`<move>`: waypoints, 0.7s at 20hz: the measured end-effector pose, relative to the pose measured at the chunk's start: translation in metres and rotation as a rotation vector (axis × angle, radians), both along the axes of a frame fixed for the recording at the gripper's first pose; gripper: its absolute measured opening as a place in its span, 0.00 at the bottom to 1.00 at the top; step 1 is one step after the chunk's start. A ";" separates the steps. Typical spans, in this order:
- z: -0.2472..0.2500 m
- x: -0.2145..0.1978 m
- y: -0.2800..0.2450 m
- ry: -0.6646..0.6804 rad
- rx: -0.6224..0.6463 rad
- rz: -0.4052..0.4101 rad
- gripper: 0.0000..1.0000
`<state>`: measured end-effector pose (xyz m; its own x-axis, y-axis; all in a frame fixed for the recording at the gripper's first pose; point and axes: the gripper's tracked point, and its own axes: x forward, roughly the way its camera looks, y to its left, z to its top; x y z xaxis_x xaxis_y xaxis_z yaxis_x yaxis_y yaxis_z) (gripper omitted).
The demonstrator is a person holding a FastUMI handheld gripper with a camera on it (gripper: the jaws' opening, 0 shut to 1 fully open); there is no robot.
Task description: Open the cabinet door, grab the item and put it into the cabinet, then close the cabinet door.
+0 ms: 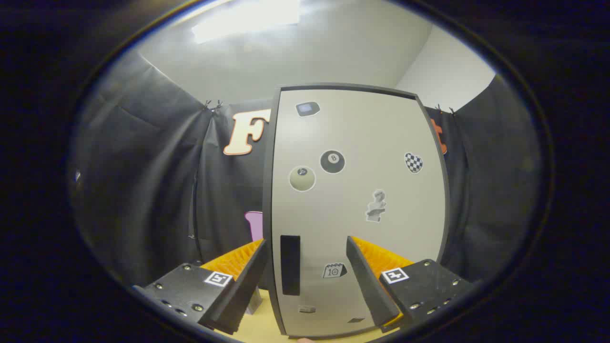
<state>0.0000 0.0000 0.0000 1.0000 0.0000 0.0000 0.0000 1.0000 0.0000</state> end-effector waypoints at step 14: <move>-0.011 0.010 0.005 0.033 -0.007 -0.051 0.98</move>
<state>0.0103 0.0047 -0.0105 0.9981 -0.0516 -0.0326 0.0513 0.9986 -0.0083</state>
